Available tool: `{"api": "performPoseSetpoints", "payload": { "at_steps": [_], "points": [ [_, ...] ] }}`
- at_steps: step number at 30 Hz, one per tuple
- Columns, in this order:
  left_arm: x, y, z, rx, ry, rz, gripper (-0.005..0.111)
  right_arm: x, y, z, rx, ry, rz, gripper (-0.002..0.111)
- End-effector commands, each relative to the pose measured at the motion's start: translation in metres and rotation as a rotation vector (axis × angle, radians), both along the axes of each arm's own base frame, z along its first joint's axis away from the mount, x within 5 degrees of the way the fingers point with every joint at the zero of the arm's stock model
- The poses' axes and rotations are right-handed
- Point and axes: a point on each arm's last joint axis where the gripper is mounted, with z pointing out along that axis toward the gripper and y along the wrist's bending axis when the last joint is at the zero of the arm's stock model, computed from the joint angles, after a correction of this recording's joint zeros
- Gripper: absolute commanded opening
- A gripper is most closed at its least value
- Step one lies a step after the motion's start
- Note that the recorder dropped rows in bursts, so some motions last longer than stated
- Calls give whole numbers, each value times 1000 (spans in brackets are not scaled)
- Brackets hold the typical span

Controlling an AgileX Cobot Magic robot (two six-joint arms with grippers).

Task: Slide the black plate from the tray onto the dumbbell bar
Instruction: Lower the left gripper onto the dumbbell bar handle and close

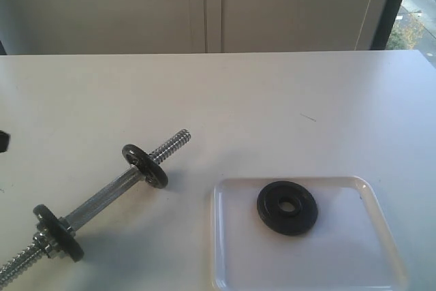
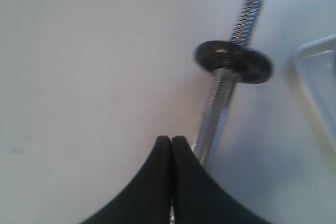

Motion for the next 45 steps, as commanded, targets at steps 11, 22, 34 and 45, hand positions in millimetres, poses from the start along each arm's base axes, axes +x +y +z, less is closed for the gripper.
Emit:
{"api": "performPoseSetpoints", "payload": {
  "at_steps": [11, 22, 34, 45],
  "points": [
    [53, -96, -2, 228, 250, -401, 0, 0, 0, -1, -1, -8, 1, 0],
    [65, -111, -30, 261, 312, -429, 67, 0, 0, -1, -1, -8, 1, 0],
    [82, -118, -69, 333, 369, -502, 68, 0, 0, -1, -1, -8, 1, 0],
    [90, -121, -88, 351, 391, -515, 68, 0, 0, -1, -1, -8, 1, 0]
  ]
}}
